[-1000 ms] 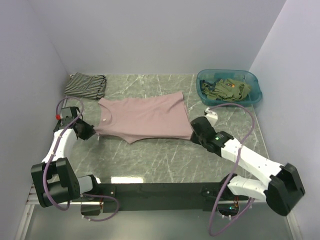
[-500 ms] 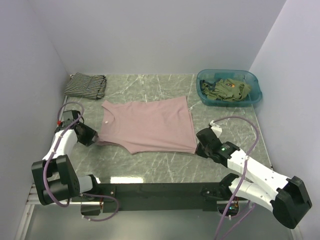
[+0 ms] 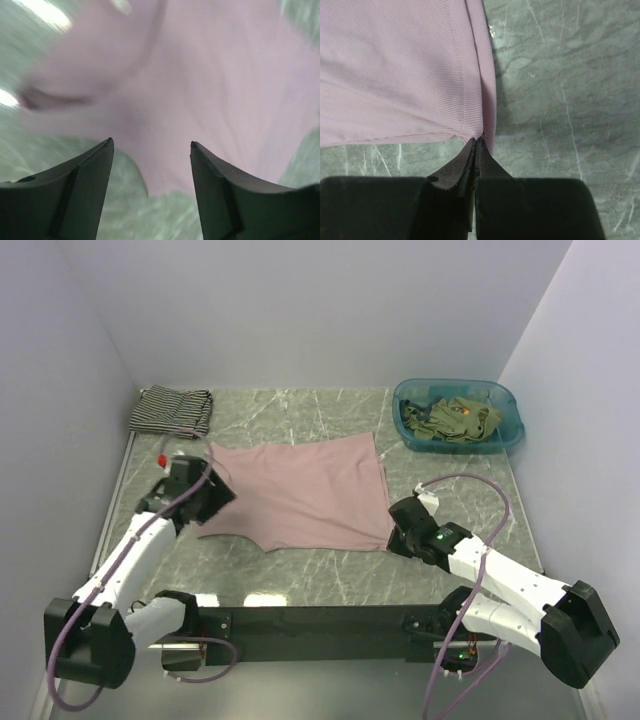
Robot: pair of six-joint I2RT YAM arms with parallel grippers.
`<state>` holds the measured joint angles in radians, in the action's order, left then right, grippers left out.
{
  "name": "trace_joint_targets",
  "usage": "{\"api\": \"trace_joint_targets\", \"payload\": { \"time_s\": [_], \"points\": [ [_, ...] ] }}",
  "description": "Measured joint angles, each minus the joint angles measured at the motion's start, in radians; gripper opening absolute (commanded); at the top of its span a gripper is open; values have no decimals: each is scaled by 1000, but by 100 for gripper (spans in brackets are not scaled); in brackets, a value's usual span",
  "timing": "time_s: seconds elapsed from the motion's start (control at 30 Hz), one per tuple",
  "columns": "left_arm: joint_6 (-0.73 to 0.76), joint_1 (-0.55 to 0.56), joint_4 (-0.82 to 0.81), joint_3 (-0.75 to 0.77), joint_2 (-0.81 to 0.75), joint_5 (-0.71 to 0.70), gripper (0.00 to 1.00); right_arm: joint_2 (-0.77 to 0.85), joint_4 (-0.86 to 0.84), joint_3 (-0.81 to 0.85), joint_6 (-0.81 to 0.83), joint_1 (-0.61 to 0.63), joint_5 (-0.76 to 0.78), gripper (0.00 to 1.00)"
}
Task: Fold and stack the tank tops
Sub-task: Flatten the tank top out
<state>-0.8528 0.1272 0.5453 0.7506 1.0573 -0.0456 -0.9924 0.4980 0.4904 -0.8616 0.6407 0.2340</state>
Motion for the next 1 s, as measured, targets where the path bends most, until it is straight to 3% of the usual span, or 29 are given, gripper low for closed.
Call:
{"api": "trace_joint_targets", "payload": {
  "time_s": [0.23,0.37,0.8,0.9,1.0],
  "points": [
    [-236,397,18,-153,4,-39,65,-19,-28,-9,7,0,-2,0],
    [-335,532,13,-158,64,-66,65,-21,-36,-9,10,0,-3,0],
    [-423,570,-32,-141,210,-153,32,-22,-42,-9,14,0,-3,0],
    [-417,570,-32,-129,217,-180,20,-22,-42,-9,14,0,-3,0],
    [-413,570,-34,-124,230,-195,1,-22,-42,-9,14,0,-4,0]
  ]
}}
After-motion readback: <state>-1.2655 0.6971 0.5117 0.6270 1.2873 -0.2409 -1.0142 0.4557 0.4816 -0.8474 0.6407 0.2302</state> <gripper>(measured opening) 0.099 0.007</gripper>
